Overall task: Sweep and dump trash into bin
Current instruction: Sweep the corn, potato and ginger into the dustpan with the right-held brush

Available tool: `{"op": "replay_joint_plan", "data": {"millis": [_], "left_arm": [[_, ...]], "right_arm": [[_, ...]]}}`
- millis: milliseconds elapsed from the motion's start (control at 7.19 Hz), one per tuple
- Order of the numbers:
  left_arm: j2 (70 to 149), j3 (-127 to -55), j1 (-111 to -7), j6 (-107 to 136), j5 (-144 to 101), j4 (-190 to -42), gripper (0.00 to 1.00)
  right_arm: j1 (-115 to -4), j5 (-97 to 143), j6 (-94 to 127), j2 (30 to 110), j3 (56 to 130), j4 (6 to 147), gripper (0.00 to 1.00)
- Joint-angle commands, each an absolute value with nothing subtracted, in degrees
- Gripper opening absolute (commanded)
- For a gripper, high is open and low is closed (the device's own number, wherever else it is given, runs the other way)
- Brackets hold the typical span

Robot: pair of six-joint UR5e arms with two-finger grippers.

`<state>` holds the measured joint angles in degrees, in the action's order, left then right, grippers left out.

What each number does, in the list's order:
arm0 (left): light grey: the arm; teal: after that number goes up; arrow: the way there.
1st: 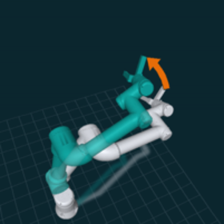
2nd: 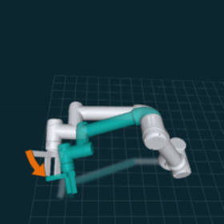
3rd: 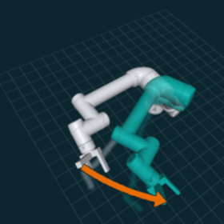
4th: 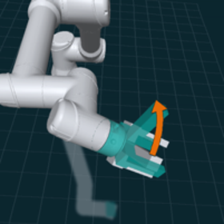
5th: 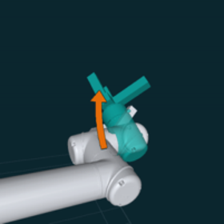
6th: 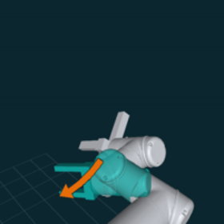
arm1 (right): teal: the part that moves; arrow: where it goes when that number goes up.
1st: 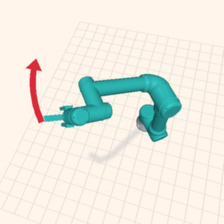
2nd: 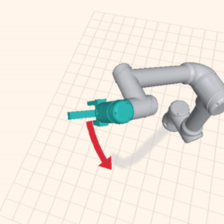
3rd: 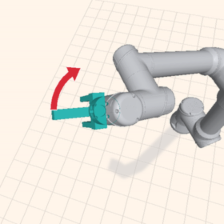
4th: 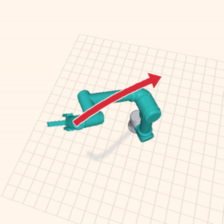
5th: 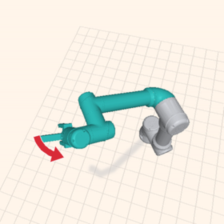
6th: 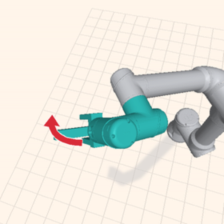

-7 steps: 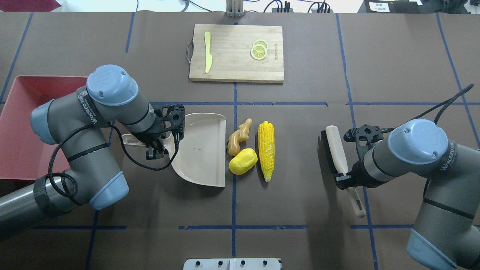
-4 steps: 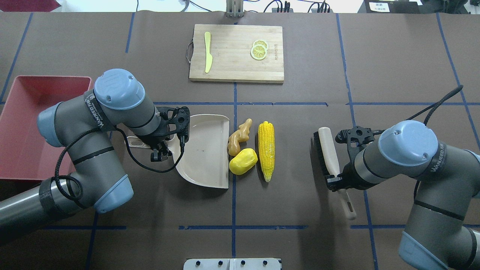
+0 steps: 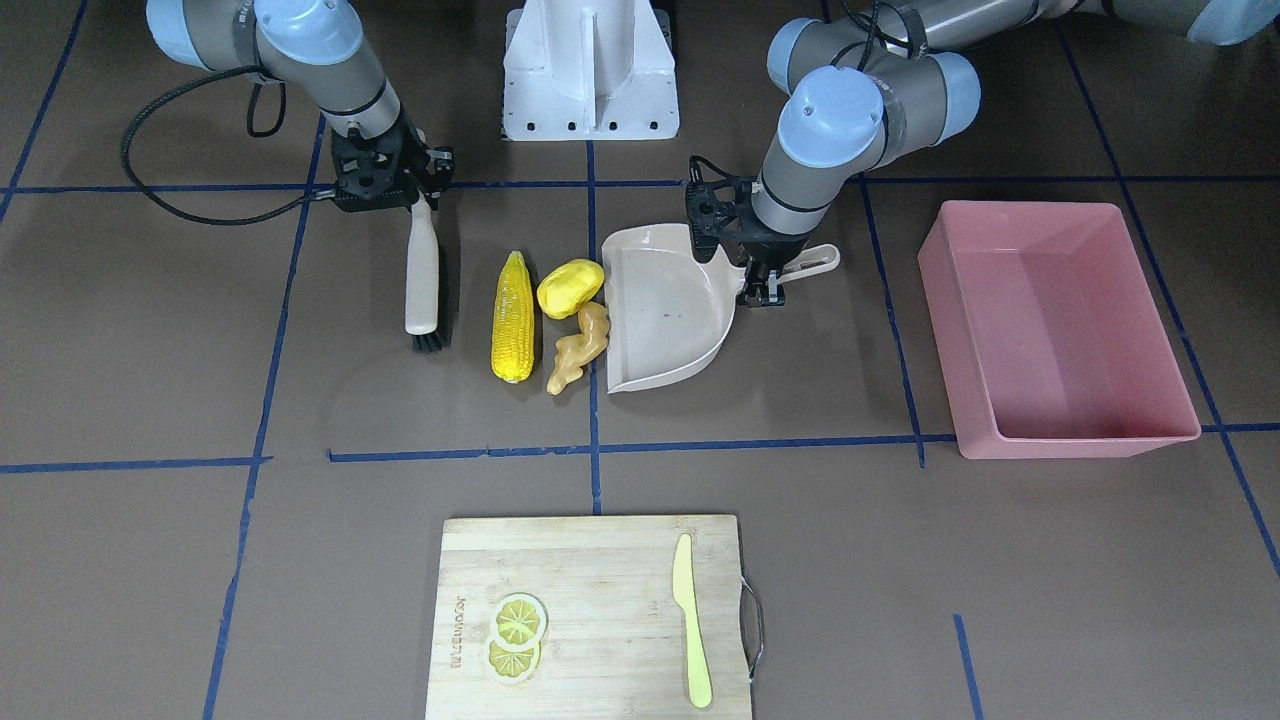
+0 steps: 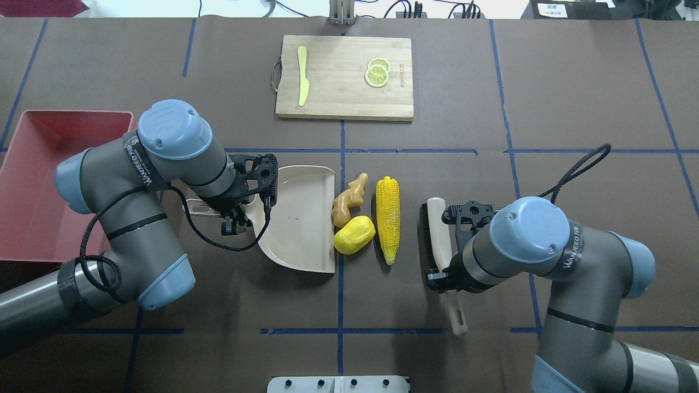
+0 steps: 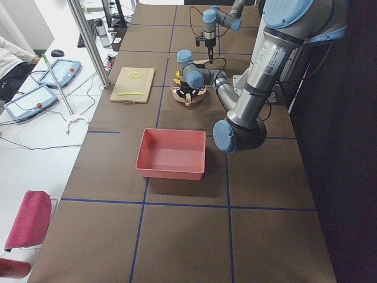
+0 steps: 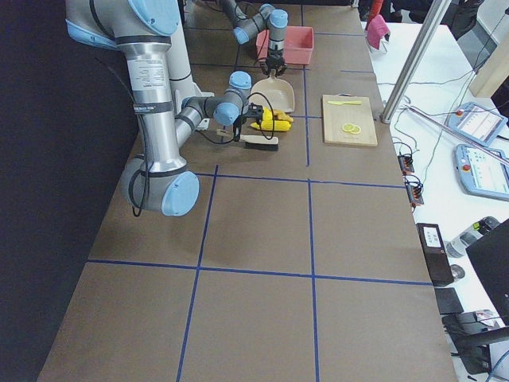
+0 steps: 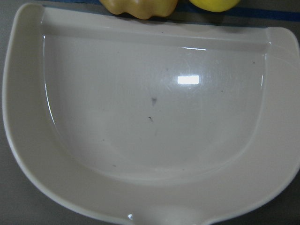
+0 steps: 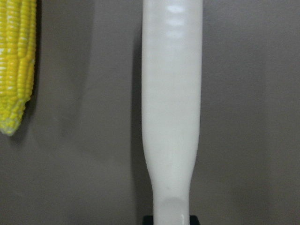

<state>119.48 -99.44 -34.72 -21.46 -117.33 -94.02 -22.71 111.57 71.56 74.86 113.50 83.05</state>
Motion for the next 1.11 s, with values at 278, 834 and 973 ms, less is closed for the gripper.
{"op": "replay_joint_plan", "data": {"millis": [278, 834, 973], "left_arm": [[119.4, -99.3, -34.7, -21.4, -117.6, -94.0, 0.00], [119.4, -99.3, -34.7, -21.3, -117.7, -94.0, 0.00], [119.5, -99.4, -34.6, -21.3, -117.7, -94.0, 0.00]], "right_arm": [[-22.1, 110.7, 73.0, 66.9, 108.0, 83.1, 0.00], [-21.9, 110.7, 73.8, 61.2, 103.7, 83.1, 0.00], [-21.9, 110.7, 73.8, 60.0, 102.6, 83.1, 0.00]]}}
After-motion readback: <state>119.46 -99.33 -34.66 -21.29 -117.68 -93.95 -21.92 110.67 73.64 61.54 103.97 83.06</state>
